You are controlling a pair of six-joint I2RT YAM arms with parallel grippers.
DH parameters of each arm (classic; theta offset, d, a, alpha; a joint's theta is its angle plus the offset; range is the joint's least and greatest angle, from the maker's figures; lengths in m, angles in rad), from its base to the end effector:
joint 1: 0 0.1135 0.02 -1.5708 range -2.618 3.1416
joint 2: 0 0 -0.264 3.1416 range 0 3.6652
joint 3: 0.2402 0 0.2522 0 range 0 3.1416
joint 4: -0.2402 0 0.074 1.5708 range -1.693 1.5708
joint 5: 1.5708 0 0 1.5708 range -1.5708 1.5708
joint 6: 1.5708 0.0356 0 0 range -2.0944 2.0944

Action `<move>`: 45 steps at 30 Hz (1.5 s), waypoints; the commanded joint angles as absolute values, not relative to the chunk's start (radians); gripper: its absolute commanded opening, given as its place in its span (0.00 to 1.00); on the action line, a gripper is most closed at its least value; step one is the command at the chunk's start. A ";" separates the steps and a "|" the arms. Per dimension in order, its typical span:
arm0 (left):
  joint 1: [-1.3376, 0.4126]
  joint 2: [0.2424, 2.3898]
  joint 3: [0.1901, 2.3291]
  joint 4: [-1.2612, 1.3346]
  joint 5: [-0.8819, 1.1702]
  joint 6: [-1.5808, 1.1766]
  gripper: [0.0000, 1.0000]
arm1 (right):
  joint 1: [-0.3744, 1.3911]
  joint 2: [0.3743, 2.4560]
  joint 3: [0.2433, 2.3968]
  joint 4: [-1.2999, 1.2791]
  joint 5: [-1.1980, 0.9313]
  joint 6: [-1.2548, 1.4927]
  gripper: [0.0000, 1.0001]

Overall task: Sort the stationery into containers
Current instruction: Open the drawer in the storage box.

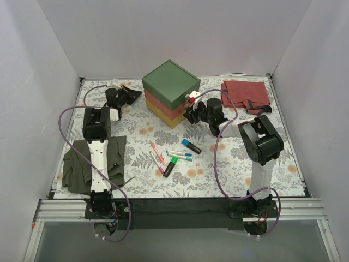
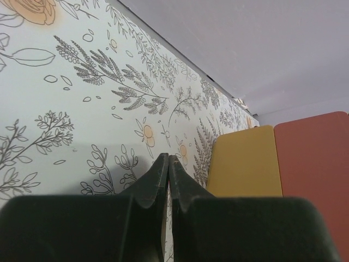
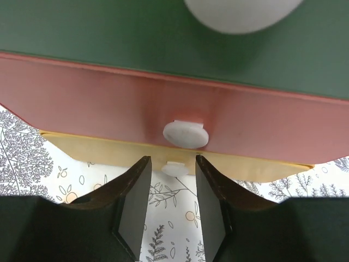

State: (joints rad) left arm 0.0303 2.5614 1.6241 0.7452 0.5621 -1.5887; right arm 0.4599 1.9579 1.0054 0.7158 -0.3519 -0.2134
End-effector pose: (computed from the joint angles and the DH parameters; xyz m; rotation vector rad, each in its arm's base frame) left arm 0.5367 -0.0027 0.0764 -1.1103 1.7100 -1.5562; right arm 0.3664 0.1952 0.1679 -0.8335 1.6179 0.4925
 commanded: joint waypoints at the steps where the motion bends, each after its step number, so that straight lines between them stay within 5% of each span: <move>1: 0.021 2.563 1.658 0.770 0.581 -1.609 0.00 | 0.462 1.976 1.061 0.752 -0.347 -0.195 0.45; 30: 0.017 2.588 1.669 0.821 0.607 -1.674 0.00 | 0.488 2.022 1.155 0.545 -0.273 -0.224 0.40; 45: 0.015 2.588 1.667 0.828 0.609 -1.675 0.00 | 0.499 2.033 1.180 0.497 -0.267 -0.247 0.20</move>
State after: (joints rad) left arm 0.0174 2.5813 1.6493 0.8009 0.5949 -1.6810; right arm 0.4881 2.0197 1.1549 0.5137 -0.2756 -0.2344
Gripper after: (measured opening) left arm 0.010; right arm 0.325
